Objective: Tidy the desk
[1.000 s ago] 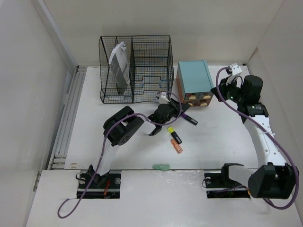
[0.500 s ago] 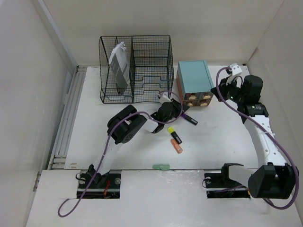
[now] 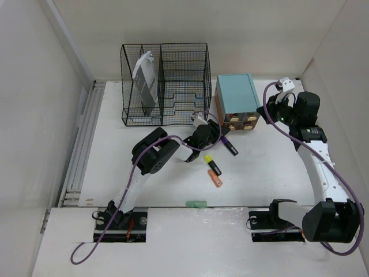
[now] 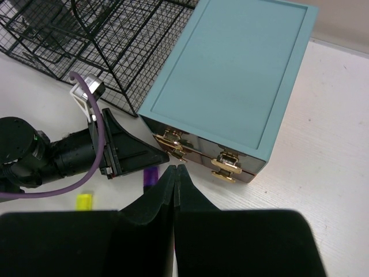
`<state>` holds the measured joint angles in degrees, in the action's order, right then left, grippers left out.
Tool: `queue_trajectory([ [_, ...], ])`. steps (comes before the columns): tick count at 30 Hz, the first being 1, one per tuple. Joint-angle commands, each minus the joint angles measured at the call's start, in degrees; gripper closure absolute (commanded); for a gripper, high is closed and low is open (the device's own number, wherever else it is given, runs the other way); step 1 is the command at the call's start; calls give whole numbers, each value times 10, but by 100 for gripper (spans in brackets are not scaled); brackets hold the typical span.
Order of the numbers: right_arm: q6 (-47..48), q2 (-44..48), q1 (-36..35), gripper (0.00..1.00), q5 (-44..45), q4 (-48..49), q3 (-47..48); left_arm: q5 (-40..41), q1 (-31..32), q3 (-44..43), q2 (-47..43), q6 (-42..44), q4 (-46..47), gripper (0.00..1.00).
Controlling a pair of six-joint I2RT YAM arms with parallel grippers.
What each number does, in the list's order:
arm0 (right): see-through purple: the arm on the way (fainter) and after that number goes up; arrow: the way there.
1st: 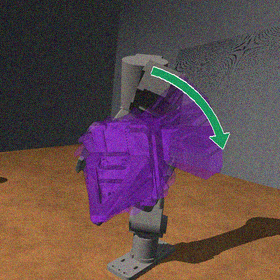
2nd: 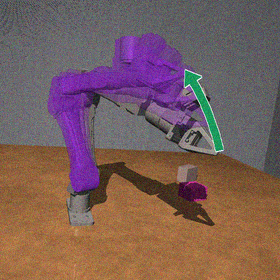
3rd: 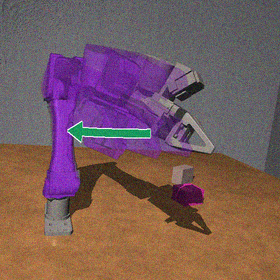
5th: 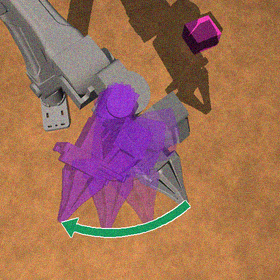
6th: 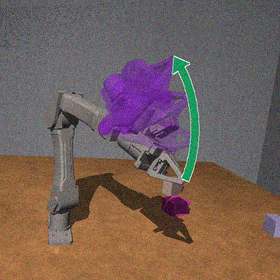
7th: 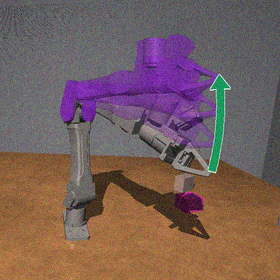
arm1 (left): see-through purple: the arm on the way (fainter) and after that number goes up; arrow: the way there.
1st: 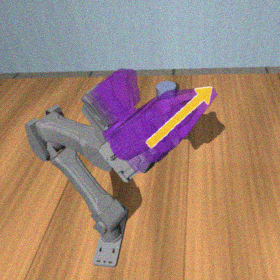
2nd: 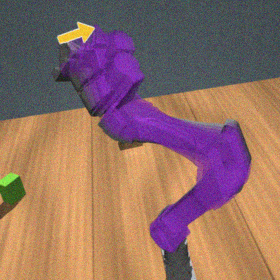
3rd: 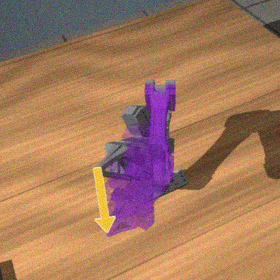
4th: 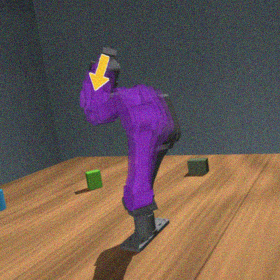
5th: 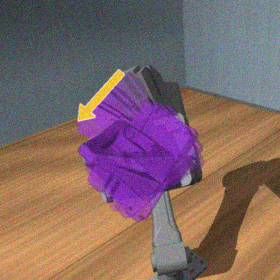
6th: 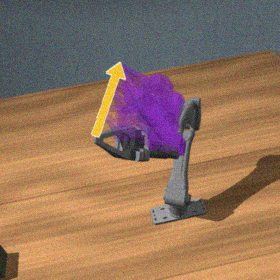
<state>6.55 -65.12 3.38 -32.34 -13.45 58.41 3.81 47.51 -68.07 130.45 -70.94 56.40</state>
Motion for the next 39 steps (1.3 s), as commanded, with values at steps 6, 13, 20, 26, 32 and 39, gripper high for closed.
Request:
queue_trajectory([
  [6, -7, 15, 3, 100, -3, 25, 7, 8, -7, -21, 12, -4, 33, 64],
  [13, -2, 15, 3, 100, -19, 25, 7, 8, -7, -50, 30, -4, 27, 63],
  [20, 3, 10, 3, 100, -30, 19, 7, 3, -13, -38, 36, -16, 68, 63],
  [26, 8, 4, 3, 100, -30, 14, 7, -8, -13, 6, 24, -28, 143, 63],
  [32, 8, 4, 3, 100, -30, 14, 13, -8, -13, 12, 18, -39, 151, 63],
  [39, 14, 4, 3, 100, -35, 9, 13, -8, -13, -18, 23, -39, 145, 63],
])
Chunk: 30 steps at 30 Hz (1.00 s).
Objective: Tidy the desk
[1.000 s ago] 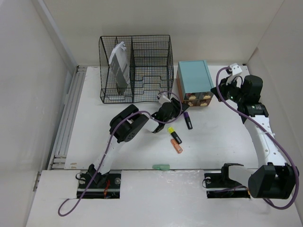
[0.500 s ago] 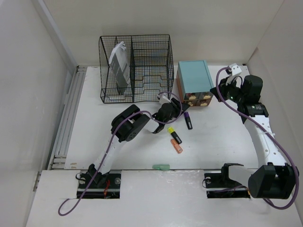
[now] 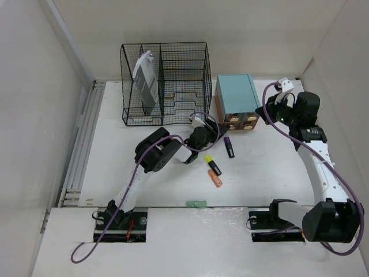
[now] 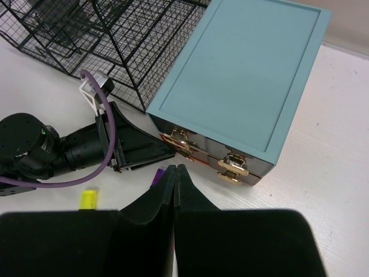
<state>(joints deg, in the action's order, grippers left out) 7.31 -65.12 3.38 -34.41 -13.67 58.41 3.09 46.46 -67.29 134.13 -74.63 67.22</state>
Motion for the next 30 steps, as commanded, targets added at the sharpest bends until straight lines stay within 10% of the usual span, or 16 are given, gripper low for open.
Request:
queue_trajectory([
  [1, 6, -2, 3, 100, -14, 11, 13, -1, -2, -26, -13, -3, 30, 63],
  [30, 6, 3, 3, 100, -20, 11, 13, 24, 14, -85, 14, -36, -58, 62],
])
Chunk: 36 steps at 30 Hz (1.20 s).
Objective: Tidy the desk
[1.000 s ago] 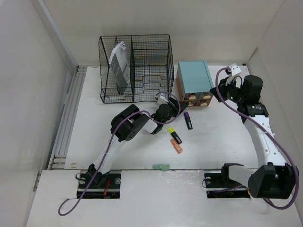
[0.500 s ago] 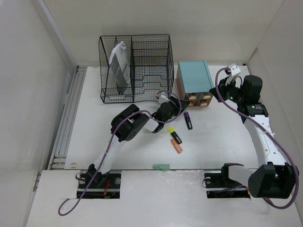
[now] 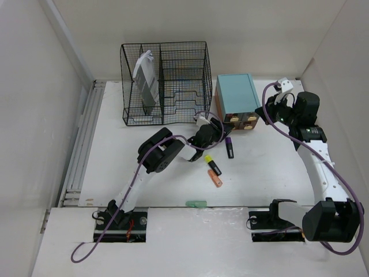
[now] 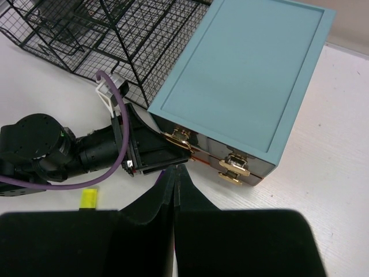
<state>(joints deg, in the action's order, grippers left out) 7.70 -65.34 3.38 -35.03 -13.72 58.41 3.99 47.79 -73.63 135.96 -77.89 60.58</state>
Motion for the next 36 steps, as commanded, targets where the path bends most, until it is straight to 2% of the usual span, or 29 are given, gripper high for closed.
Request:
queue_trajectory([
  [1, 2, 6, 3, 100, -14, 11, 13, 15, 1, -21, -4, -3, 9, 62],
  [11, 2, 6, 3, 100, -19, 6, 13, 67, 12, -14, -10, -16, -7, 63],
  [15, 2, 6, 3, 100, -19, 6, 13, 84, 13, -14, -10, -27, -7, 68],
  [24, 2, 6, 3, 100, -19, 6, 13, 89, 13, -14, -15, -32, -2, 75],
  [36, 7, 6, 3, 100, -19, 6, 13, 89, 46, 23, -31, -38, 28, 75],
])
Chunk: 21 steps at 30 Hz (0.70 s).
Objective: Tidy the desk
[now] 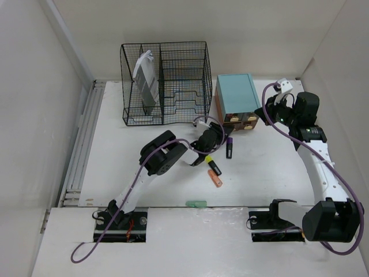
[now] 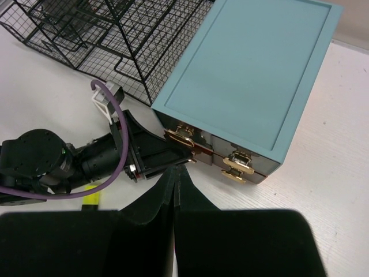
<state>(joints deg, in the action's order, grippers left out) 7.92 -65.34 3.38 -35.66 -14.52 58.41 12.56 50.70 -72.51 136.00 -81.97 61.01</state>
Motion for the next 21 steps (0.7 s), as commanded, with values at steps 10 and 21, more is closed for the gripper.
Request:
queue_trajectory([
  [10, 5, 11, 3, 100, -13, 14, 13, 4, 50, 54, -43, -15, 53, 75],
  [21, 5, 16, 3, 100, -18, 14, 13, 9, 84, 108, -64, -15, 77, 75],
])
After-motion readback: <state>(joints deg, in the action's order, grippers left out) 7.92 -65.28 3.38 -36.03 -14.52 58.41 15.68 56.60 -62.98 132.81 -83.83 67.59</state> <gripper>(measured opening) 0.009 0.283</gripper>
